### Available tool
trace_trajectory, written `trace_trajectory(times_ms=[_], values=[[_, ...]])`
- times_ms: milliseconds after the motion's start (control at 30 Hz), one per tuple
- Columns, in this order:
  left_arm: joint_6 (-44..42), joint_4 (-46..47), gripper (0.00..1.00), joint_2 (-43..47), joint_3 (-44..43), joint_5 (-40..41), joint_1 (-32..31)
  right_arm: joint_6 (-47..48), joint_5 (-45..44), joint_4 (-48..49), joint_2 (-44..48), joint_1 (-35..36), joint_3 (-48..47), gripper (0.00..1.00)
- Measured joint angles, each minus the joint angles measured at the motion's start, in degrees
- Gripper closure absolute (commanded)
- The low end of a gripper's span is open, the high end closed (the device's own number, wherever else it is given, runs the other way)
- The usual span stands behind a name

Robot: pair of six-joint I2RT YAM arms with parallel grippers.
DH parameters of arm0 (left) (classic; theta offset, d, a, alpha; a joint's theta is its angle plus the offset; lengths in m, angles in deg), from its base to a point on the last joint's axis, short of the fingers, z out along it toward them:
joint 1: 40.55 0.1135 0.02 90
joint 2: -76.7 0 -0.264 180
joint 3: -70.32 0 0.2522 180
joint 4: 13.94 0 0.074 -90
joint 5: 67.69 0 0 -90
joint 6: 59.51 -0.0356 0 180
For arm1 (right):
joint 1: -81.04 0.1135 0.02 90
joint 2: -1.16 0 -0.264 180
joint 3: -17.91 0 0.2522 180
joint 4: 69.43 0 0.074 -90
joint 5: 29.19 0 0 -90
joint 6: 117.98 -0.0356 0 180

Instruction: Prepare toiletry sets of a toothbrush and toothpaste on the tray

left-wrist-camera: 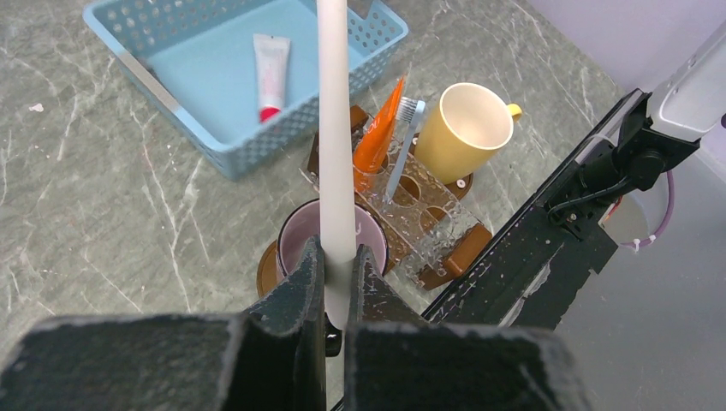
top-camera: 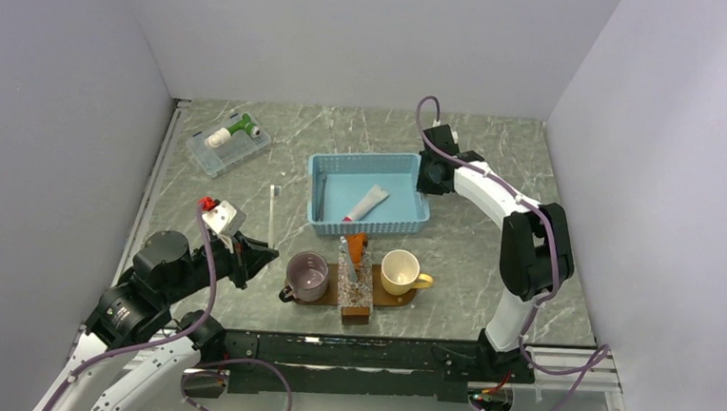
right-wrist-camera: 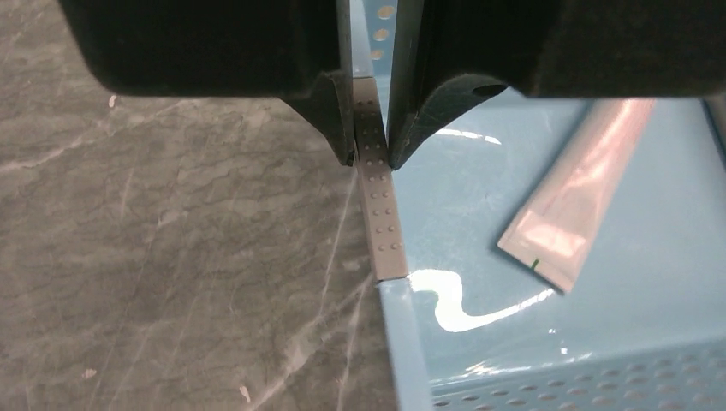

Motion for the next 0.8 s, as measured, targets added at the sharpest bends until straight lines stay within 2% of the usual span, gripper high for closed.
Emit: trace_trajectory(times_ms=[67,500,800], values=[[0.00,0.00,1.00,0.00,0.00,0.00,0.00,-0.17,-0.15,0.04,-0.81,0.04,-0.85,1.00],[-0.02,0.00,1.00,-0.11,0.00,-0.22,0.00,-1.16,-2.89,-1.57,-4.96,-0.55,-6.93,1.00],[0.00,0.02,1.00,-0.50,0.00,-0.63,0.00,-1.66,-3.78,-3.76,-7.41,-1.99,-11.34,0.89]])
